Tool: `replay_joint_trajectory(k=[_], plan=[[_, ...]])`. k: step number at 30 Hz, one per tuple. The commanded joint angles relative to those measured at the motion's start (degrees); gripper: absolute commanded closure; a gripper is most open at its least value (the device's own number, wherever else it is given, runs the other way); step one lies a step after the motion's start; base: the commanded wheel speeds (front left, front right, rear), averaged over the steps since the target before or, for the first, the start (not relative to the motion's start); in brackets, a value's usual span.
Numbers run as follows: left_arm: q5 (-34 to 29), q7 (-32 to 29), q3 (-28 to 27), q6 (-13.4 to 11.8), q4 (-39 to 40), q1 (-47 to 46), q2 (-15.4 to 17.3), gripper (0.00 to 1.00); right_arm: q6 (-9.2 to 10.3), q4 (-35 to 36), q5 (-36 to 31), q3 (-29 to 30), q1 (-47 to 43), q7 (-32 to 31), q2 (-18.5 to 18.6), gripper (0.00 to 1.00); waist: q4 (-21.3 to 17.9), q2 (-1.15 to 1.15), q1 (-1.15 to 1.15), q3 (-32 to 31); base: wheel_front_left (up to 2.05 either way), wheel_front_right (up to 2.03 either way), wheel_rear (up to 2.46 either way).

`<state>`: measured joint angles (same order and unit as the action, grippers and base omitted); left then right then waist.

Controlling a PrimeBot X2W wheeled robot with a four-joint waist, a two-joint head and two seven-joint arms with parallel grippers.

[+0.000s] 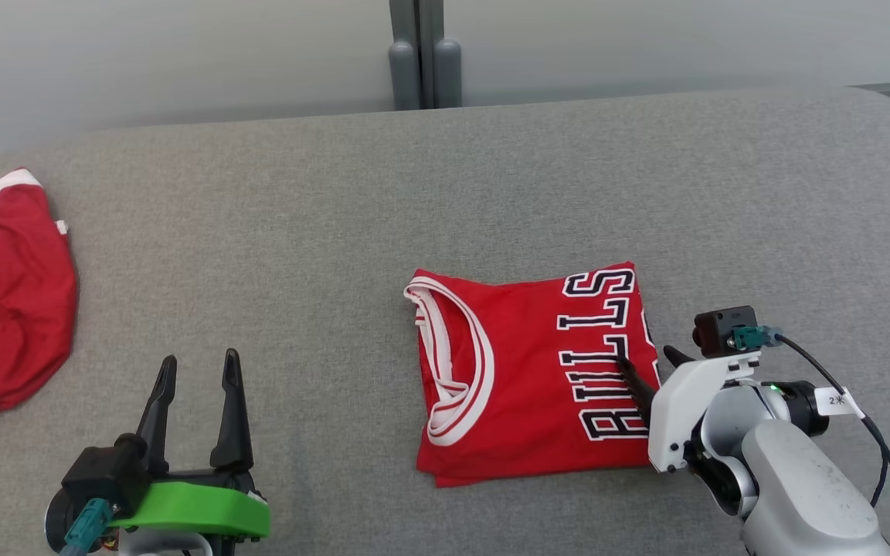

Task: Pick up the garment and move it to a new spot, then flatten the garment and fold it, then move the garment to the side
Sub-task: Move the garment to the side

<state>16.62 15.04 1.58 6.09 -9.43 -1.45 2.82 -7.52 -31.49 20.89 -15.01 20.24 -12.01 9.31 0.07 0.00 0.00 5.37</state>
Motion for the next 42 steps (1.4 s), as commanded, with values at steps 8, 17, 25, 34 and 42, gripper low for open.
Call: replay_joint_trajectory(k=[8,17,25,34,42], plan=[[0.29,0.18,0.87,0.18,0.17,-2.87,0.16,0.0,0.07,-7.49,1.02,-3.29,3.15,-6.33,1.08,1.0,3.8,0.0,0.0,4.56,0.0,0.0,0.0],[0.98,0.18,1.07,-0.29,1.41,-3.94,0.16,0.0,0.13,-2.42,0.02,-9.26,11.9,-7.82,9.2,1.0,0.86,0.0,0.0,6.45,0.0,0.0,0.0],[-0.36,0.18,-0.05,0.03,4.14,-5.98,0.17,0.0,0.09,2.16,1.08,-11.95,21.03,-9.54,16.93,1.0,-5.59,0.0,0.0,10.8,0.0,0.0,0.0],[-3.6,0.1,-1.3,0.9,6.81,-9.86,0.45,0.0,0.09,1.52,0.23,-13.72,28.2,-7.47,25.71,1.0,-11.9,0.0,0.0,17.49,0.0,0.0,0.0],[-5.57,0.1,0.08,1.38,10.25,-13.24,2.83,0.0,0.09,-2.92,-1.47,-10.55,31.88,-4.12,31.17,1.0,-12.68,0.0,0.0,23.98,0.0,0.0,0.0]])
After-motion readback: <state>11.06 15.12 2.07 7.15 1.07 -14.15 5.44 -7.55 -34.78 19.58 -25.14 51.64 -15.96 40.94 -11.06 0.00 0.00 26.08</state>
